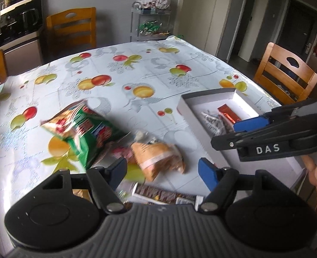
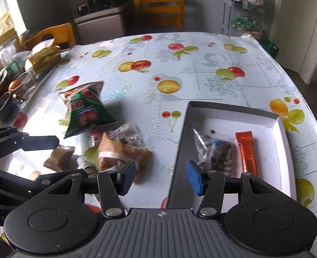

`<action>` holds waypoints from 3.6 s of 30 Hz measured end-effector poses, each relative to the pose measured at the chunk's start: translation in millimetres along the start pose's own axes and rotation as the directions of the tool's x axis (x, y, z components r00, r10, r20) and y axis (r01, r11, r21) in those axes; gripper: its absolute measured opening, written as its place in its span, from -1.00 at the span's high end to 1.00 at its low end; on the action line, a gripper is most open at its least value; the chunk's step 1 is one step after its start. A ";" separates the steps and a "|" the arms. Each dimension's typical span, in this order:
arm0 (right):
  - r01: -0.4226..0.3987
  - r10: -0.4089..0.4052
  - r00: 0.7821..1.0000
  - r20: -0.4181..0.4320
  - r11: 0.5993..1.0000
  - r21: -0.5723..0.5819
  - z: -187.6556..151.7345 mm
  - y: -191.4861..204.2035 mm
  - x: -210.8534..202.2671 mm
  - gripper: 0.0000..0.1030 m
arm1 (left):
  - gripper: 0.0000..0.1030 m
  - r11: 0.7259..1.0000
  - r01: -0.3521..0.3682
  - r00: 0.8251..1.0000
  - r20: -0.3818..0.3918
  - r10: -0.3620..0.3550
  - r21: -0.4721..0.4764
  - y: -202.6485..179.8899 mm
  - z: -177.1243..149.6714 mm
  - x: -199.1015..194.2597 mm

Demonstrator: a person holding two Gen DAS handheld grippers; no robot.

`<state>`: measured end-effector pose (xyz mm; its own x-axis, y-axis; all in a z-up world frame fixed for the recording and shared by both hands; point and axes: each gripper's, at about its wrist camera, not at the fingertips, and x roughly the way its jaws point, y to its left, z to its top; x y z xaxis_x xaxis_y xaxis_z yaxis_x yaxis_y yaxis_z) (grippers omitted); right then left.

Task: Organize snacks
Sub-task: 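Move right tool to the dark barcode tube while left tool reaches the square orange packet, then close right tool on the dark tube while left tool closes on the orange packet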

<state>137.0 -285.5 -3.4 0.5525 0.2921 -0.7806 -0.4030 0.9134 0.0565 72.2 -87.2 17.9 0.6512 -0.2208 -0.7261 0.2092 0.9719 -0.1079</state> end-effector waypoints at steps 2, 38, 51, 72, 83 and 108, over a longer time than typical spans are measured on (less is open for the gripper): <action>-0.010 0.010 1.000 -0.001 1.000 -0.008 -1.5 5.7 -0.3 -0.05 | -0.42 1.000 -0.005 1.000 -0.008 0.004 -0.008 4.1 -4.5 -2.4; -0.081 0.069 0.993 -0.092 0.987 -0.140 -31.2 61.2 8.0 -0.15 | -0.42 0.999 0.031 0.989 -0.146 -0.035 -0.031 30.3 -77.7 -9.5; -0.095 0.072 0.990 -0.120 0.976 -0.195 -26.9 58.1 14.2 -0.15 | -0.42 0.989 0.045 0.983 -0.171 -0.069 -0.140 5.2 -77.2 17.4; -0.172 0.119 0.975 -0.187 0.940 -0.295 -15.7 71.5 45.7 -0.15 | -0.40 0.984 -0.016 0.982 -0.188 -0.018 -0.178 10.8 -85.5 32.7; -0.211 0.148 0.967 -0.207 0.921 -0.328 -12.0 81.2 60.1 -0.12 | -0.25 0.987 -0.009 0.982 -0.189 -0.021 -0.158 15.6 -88.6 28.0; -0.219 0.127 0.963 -0.236 0.881 -0.419 -16.8 95.6 85.0 0.24 | 0.04 0.996 0.066 0.976 -0.202 -0.077 -0.064 13.4 -87.1 31.1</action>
<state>133.2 -178.1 -74.9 0.3084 0.3307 -0.8919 -0.7818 0.6223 -0.0395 31.7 -73.9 -65.3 0.4721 -0.2743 -0.8378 0.2040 0.9585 -0.1989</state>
